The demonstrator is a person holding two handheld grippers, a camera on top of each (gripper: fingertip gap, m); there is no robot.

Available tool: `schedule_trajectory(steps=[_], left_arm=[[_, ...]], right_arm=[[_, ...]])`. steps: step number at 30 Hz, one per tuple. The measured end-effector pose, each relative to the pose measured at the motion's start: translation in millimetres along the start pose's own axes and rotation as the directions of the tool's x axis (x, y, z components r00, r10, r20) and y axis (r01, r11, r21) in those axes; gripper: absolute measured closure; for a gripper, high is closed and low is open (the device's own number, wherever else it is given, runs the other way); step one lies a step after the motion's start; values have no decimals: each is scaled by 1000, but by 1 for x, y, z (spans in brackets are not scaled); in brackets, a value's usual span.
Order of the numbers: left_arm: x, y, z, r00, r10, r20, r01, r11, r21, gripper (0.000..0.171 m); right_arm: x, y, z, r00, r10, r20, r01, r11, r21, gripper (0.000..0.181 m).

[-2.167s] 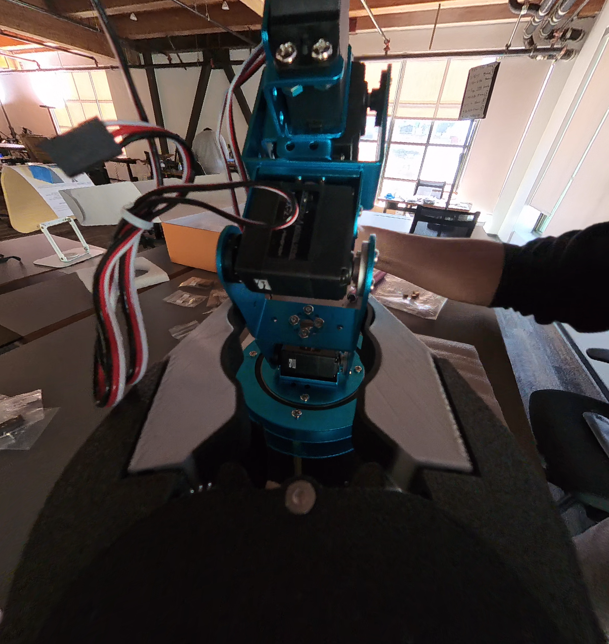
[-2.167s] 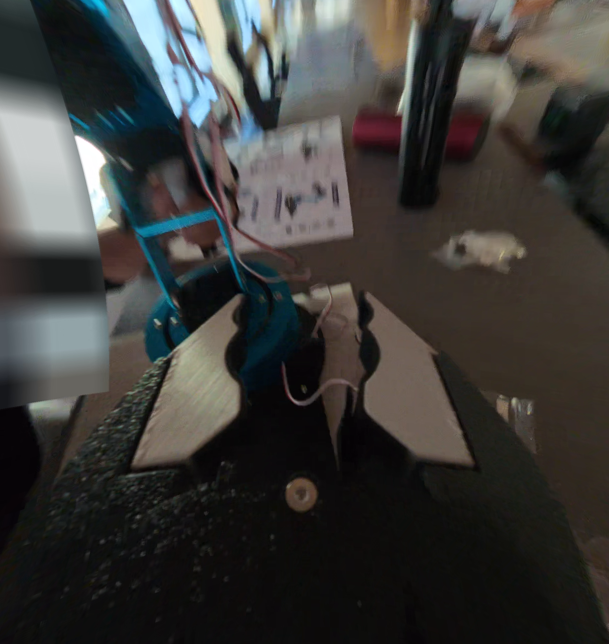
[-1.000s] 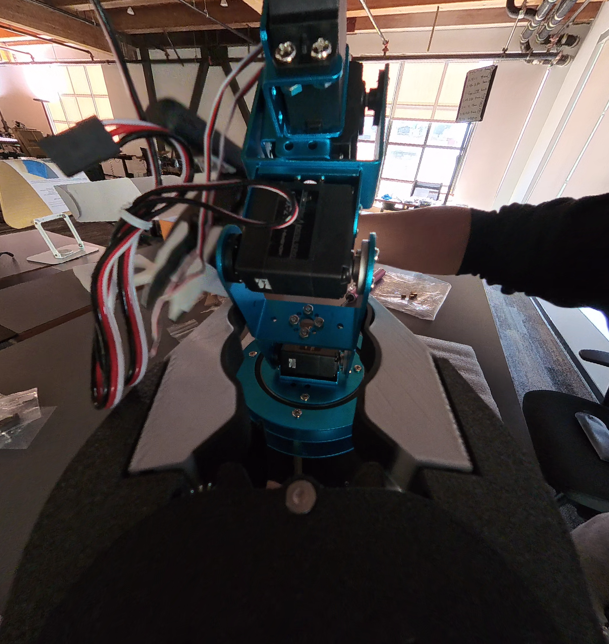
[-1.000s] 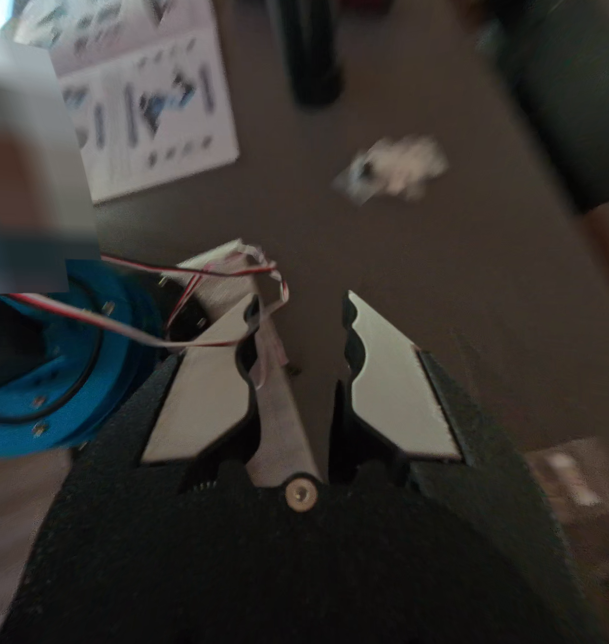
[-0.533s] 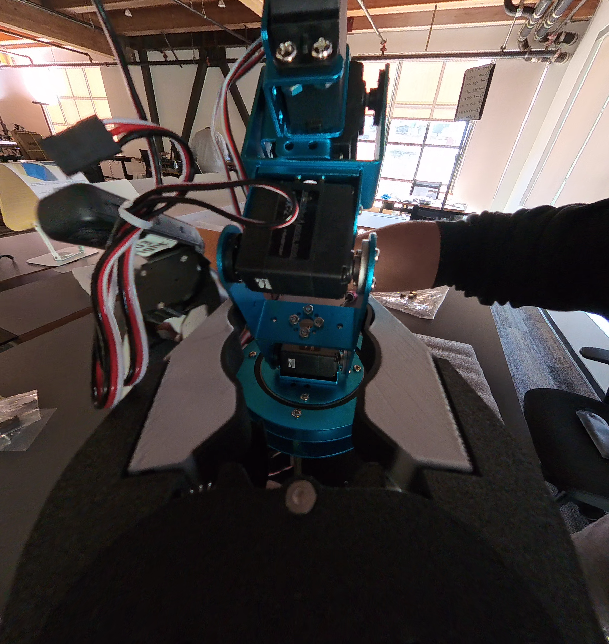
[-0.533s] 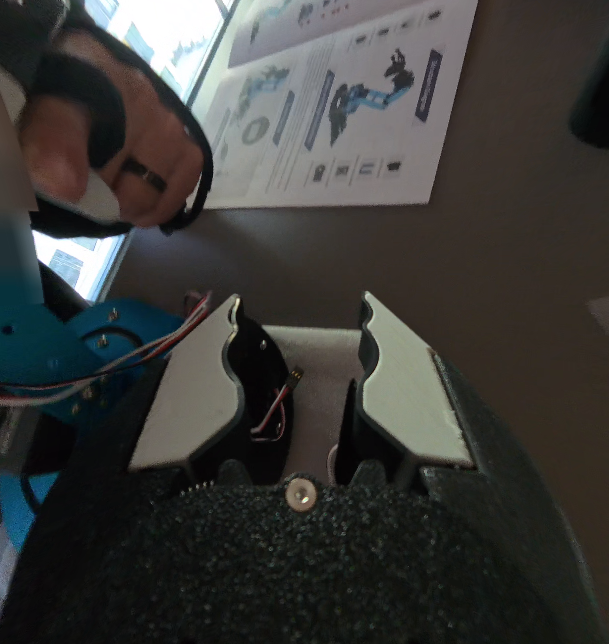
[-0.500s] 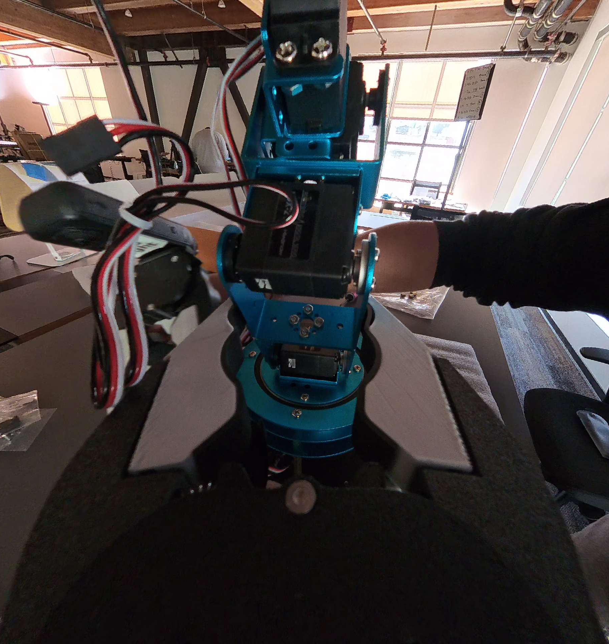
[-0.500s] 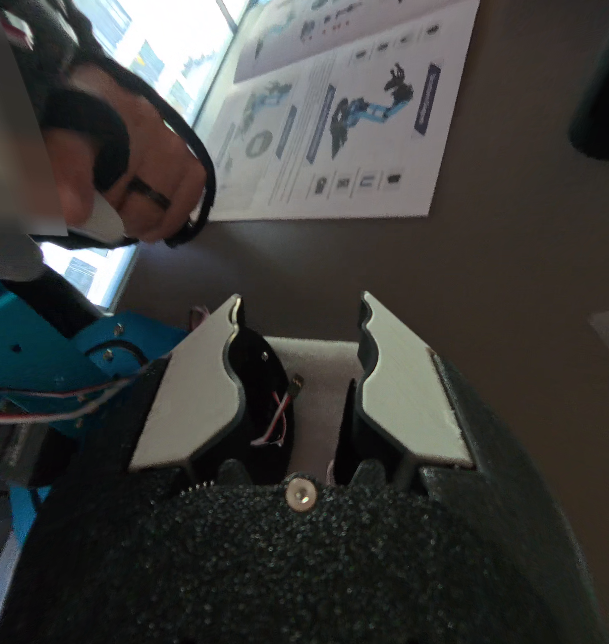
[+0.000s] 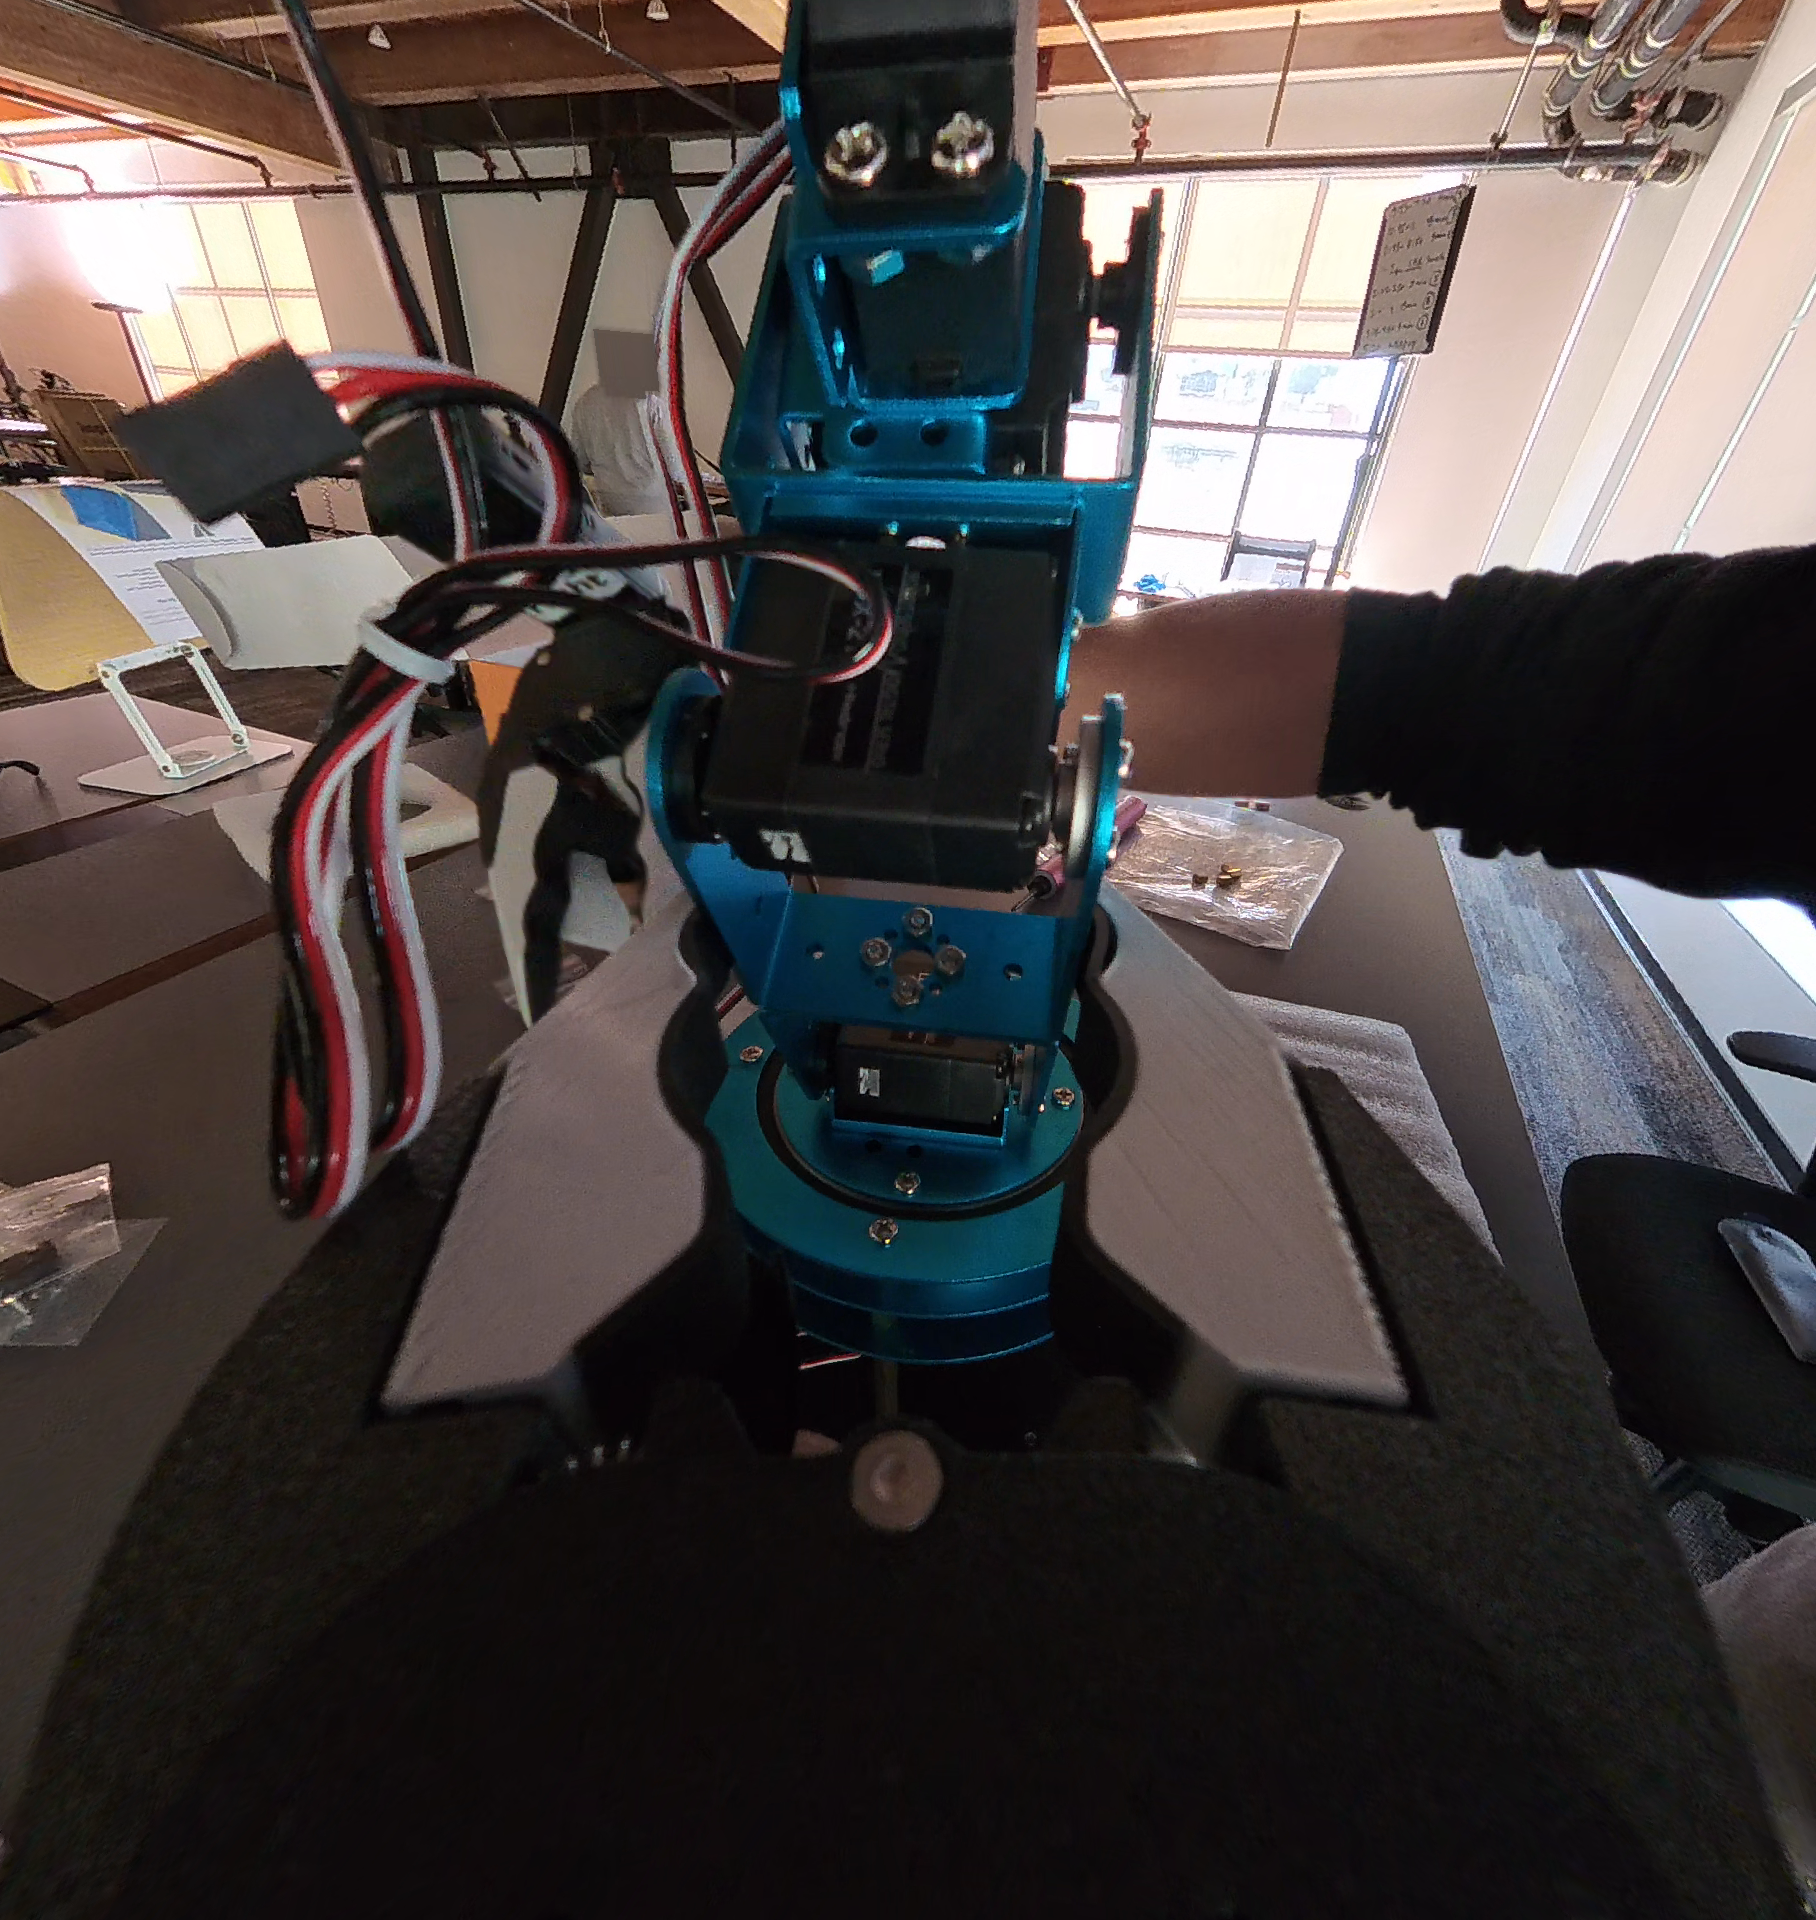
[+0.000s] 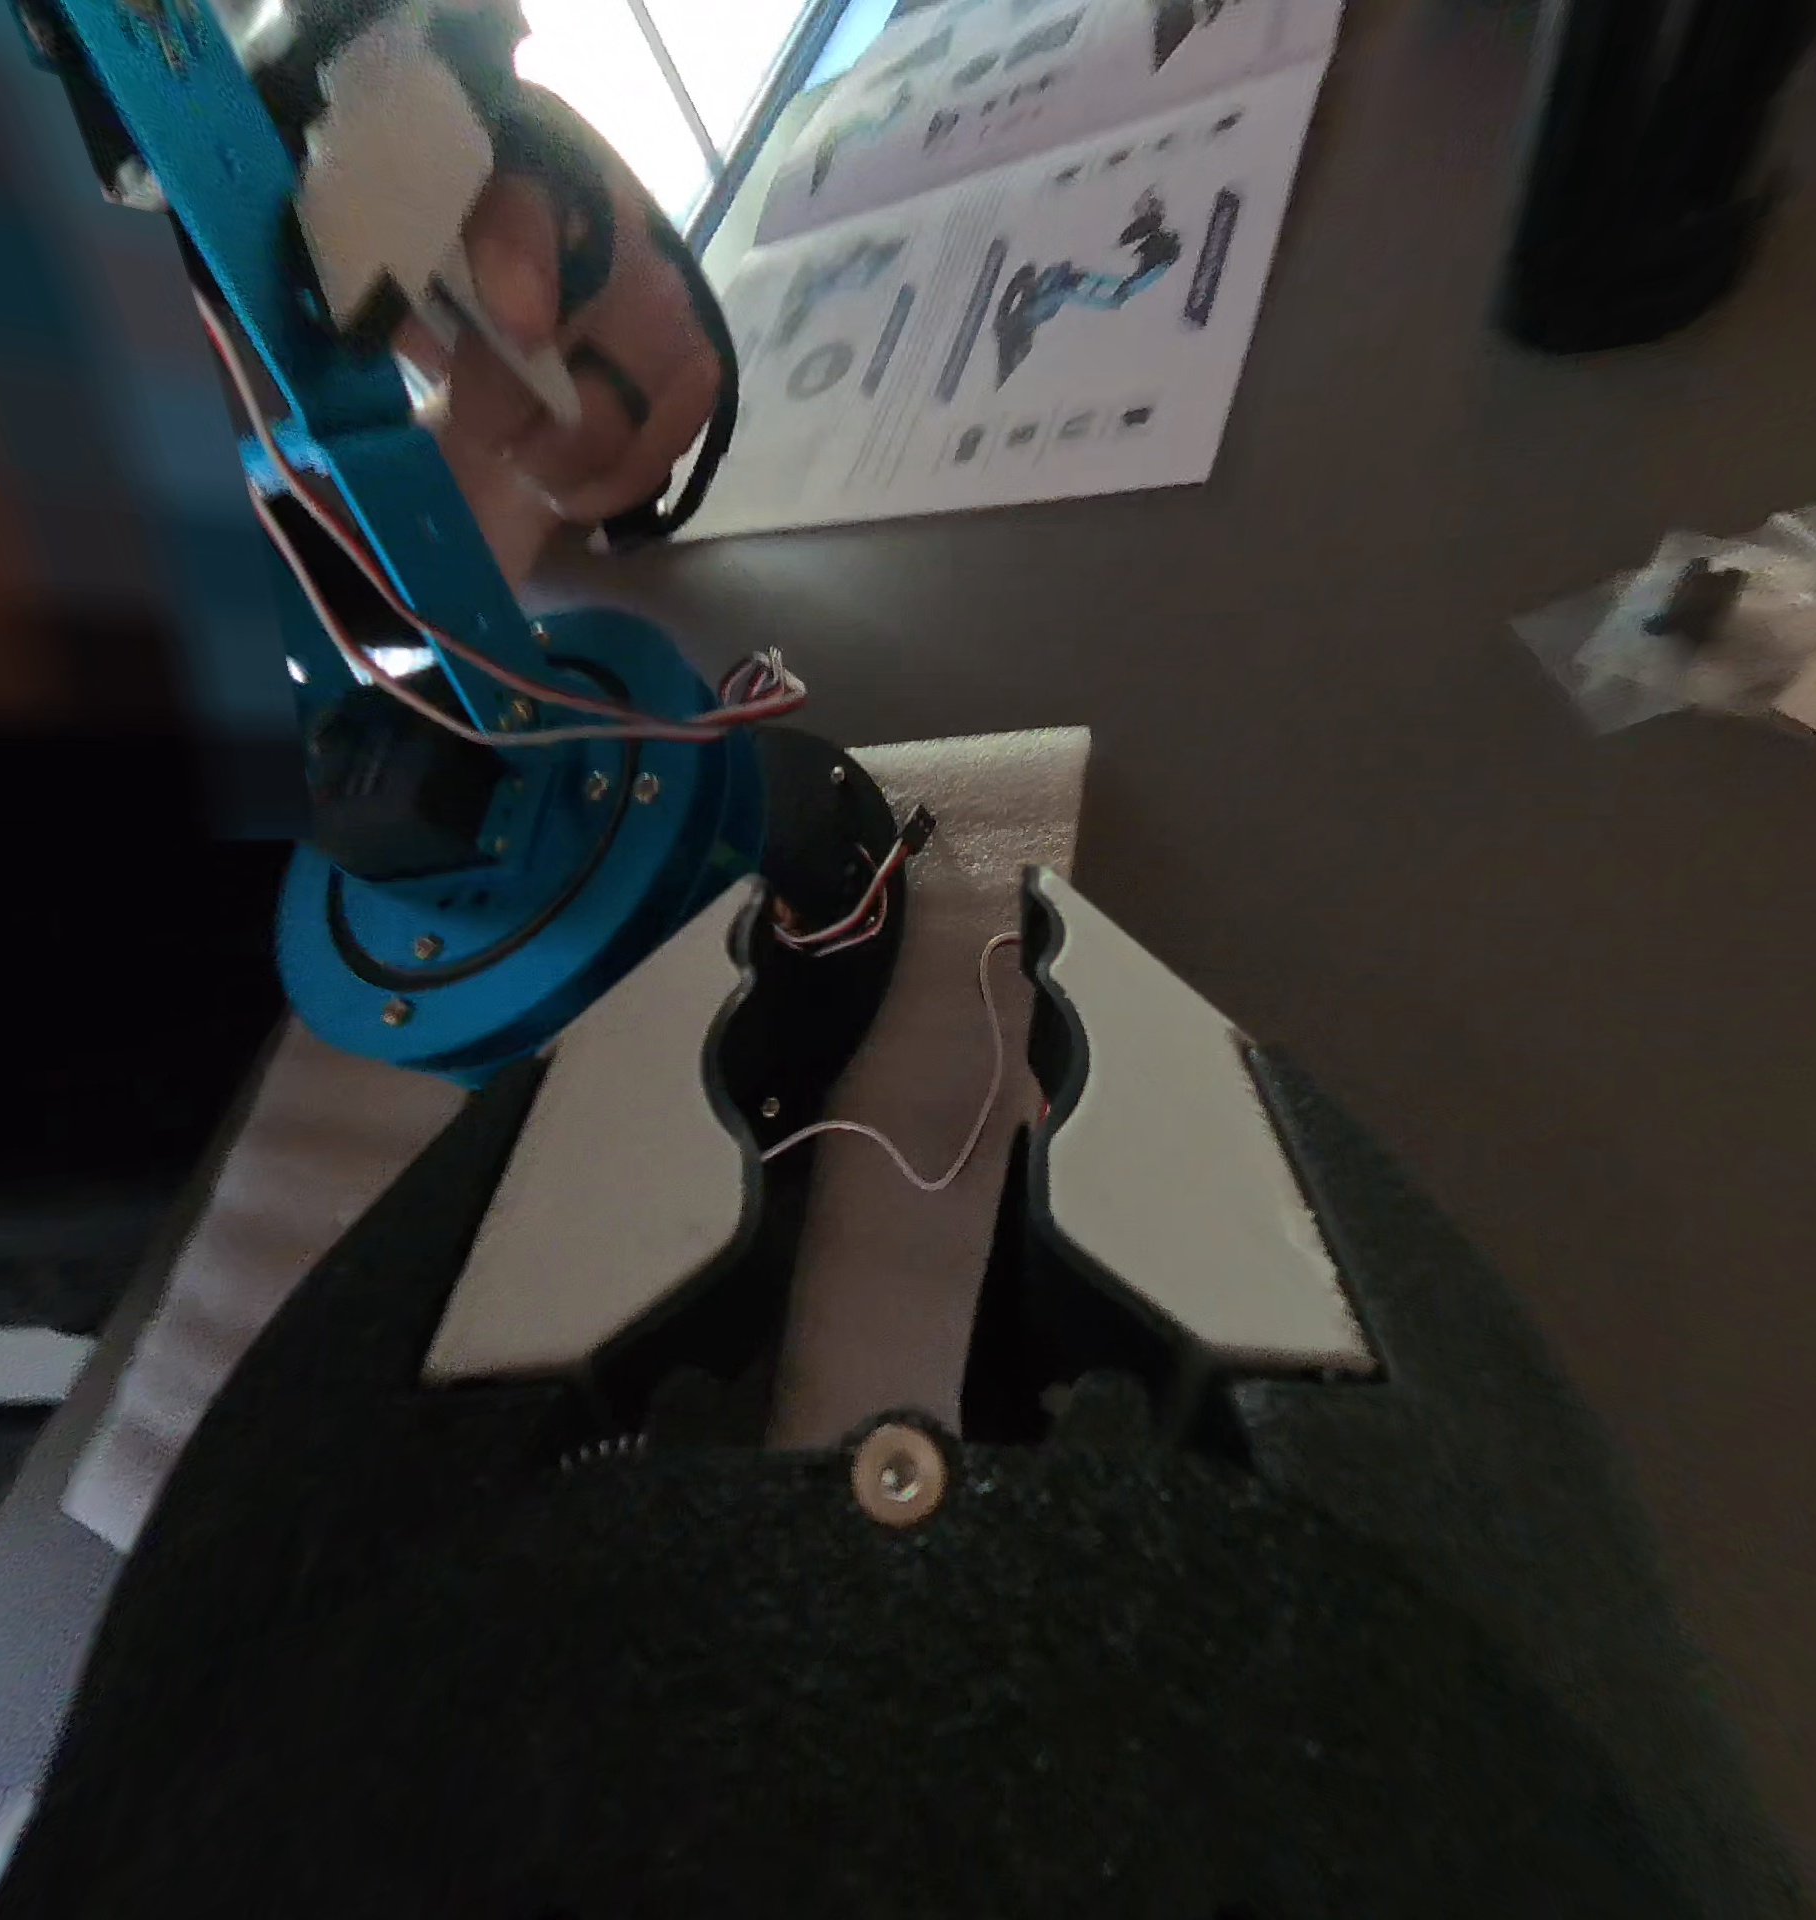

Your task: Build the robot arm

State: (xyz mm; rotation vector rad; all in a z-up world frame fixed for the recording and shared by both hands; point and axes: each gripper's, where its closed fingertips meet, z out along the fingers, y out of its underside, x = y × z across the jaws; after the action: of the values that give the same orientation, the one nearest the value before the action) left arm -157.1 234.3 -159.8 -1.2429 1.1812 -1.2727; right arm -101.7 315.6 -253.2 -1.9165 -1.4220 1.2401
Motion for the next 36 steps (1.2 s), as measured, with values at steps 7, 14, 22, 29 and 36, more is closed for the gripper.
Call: schedule_trajectory(steps=[7, 14, 22, 29, 36], left_arm=[[1, 0, 0, 1000, 8, -3, -8, 1000, -1, 107], [1, 0, 0, 1000, 4, -2, -4, 1000, -1, 106], [2, 0, 0, 1000, 4, -3, -4, 1000, -1, 106], [-3, 0, 1, 999, -32, 9, 32, 999, -2, 106], [4, 0, 0, 1000, 1, -1, -1, 1000, -1, 106]], right_arm=[[-10, -17, 54, 986, -135, 99, 131, 990, 50, 138], [-24, -66, 57, 953, -267, 144, 227, 943, 245, 181], [58, -124, -33, 876, -101, -472, 339, 825, 452, 181], [97, -97, -102, 488, -138, -862, 455, 883, 117, 181], [33, -35, -18, 839, -226, -496, 271, 962, 20, 142]])
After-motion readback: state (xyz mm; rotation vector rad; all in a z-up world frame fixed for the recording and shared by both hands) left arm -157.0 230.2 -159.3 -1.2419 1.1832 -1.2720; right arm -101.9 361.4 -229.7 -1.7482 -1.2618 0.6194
